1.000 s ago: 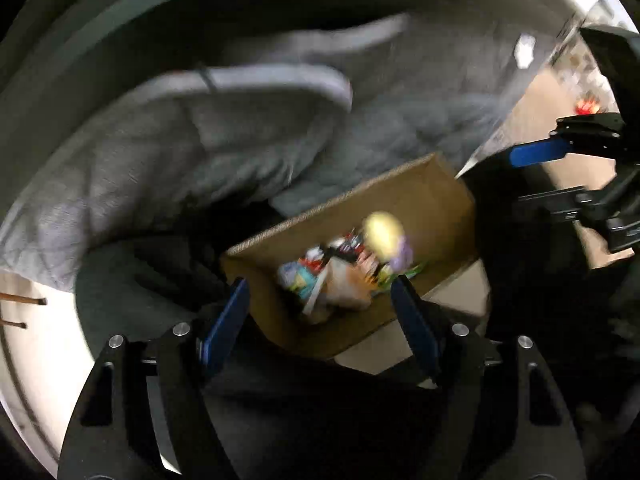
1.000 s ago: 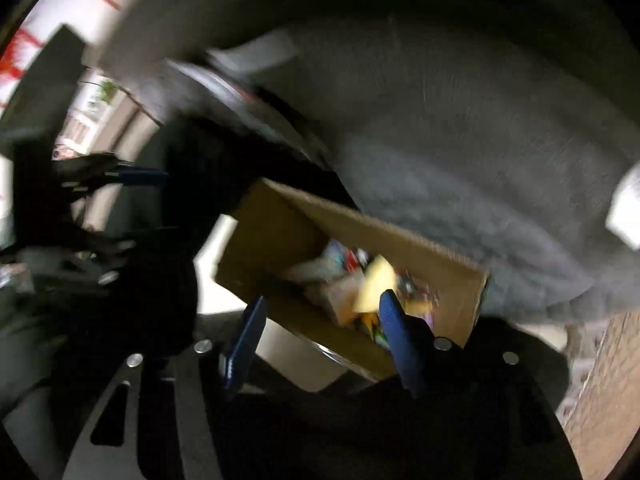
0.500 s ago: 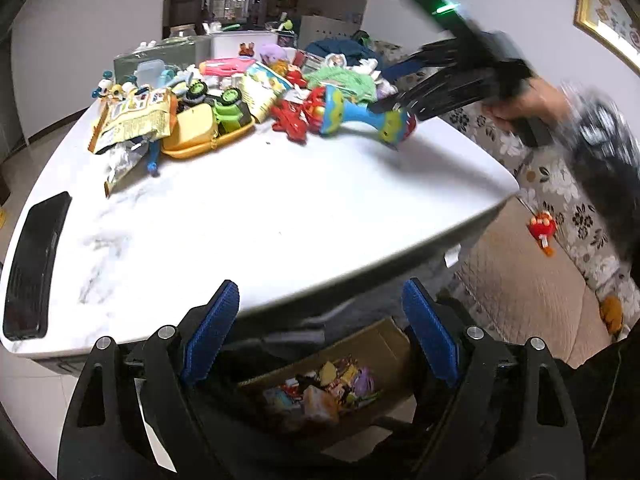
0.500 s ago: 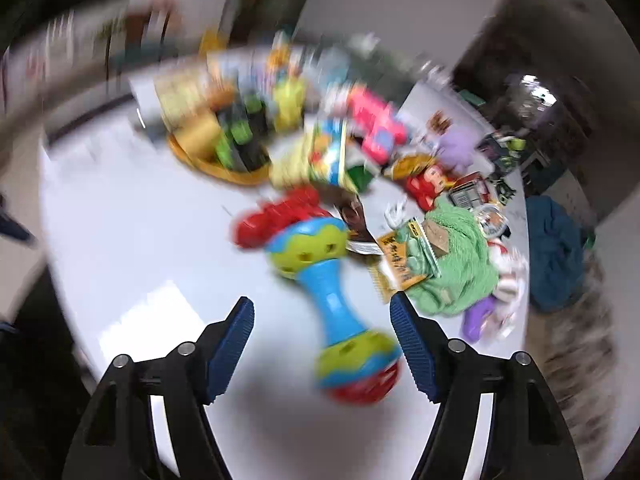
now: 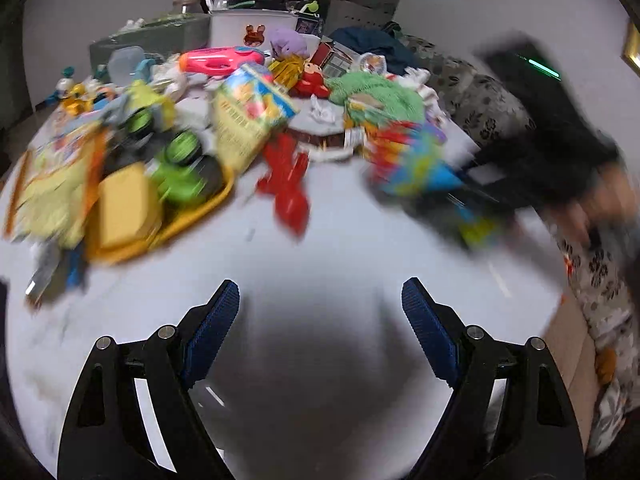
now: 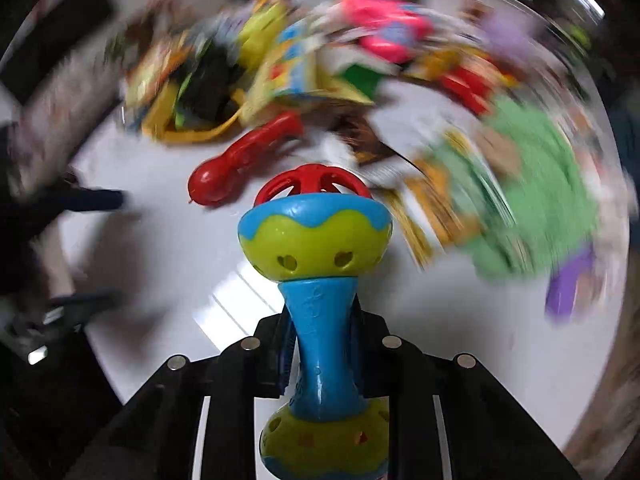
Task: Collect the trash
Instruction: 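Grasp the blue-green rattle with the right tool while the left tool grasps the red toy figure, then lower both tools into the cardboard box and release the rattle and figure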
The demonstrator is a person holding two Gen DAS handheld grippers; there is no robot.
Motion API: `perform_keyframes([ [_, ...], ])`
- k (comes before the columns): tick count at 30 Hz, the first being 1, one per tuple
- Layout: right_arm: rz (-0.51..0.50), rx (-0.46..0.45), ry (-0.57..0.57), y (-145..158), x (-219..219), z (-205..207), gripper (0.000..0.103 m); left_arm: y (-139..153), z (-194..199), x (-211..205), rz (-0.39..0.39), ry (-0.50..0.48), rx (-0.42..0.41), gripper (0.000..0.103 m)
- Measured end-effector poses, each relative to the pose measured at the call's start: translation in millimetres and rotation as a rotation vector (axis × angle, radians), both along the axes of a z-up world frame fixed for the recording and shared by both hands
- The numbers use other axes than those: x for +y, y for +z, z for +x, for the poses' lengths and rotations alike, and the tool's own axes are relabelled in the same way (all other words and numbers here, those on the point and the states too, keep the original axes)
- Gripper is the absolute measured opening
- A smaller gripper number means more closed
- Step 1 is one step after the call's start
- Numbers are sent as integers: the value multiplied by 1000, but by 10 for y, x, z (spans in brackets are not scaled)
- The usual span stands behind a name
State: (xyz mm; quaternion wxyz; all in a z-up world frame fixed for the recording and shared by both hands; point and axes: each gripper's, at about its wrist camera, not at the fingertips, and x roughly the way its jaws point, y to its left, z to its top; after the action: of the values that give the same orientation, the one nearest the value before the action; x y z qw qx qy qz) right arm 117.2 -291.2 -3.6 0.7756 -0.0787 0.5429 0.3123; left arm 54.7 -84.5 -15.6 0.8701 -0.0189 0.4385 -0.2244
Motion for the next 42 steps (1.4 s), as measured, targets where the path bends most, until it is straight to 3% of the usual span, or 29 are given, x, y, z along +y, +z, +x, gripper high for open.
perform_keyframes([
  [4,263,25,-169,29,-770,-441,23,-78,482,-222,-1,74,67,82],
  [8,399,-37,-260,157,-1101,-949,23,-112,765,-409,65,120,57,82],
  [9,412,-54,-266,180,-1141,-1056,22,-116,813,-445,86,125,42,75],
  [10,417,-75,-270,201,-1145,-1161,22,-115,820,-463,101,130,19,48],
  [11,419,-89,-276,216,-1146,-1221,22,-117,799,-476,119,126,-6,30],
  [14,434,-118,-300,193,-1093,-1240,22,-110,726,-398,72,120,-17,30],
  [16,462,-124,-316,159,-1032,-1182,22,-54,573,-284,48,142,-23,30],
  [21,500,-239,-301,356,-704,-1263,22,472,-168,19,-16,117,-171,30],
  [25,537,-325,-238,696,-456,-1617,22,844,-882,197,-7,58,-295,30],
  [28,542,-332,-178,849,-267,-1934,22,904,-1398,295,36,-4,-354,30],
  [32,504,-287,-102,794,-13,-2317,22,610,-1960,391,92,-95,-331,30],
  [35,437,-213,-73,509,186,-2553,22,270,-2135,461,107,-134,-269,30],
  [40,313,-52,-74,-336,447,-2672,22,-517,-2200,484,158,-181,-86,30],
  [42,232,9,-63,-865,609,-2646,23,-910,-2127,460,203,-206,3,32],
])
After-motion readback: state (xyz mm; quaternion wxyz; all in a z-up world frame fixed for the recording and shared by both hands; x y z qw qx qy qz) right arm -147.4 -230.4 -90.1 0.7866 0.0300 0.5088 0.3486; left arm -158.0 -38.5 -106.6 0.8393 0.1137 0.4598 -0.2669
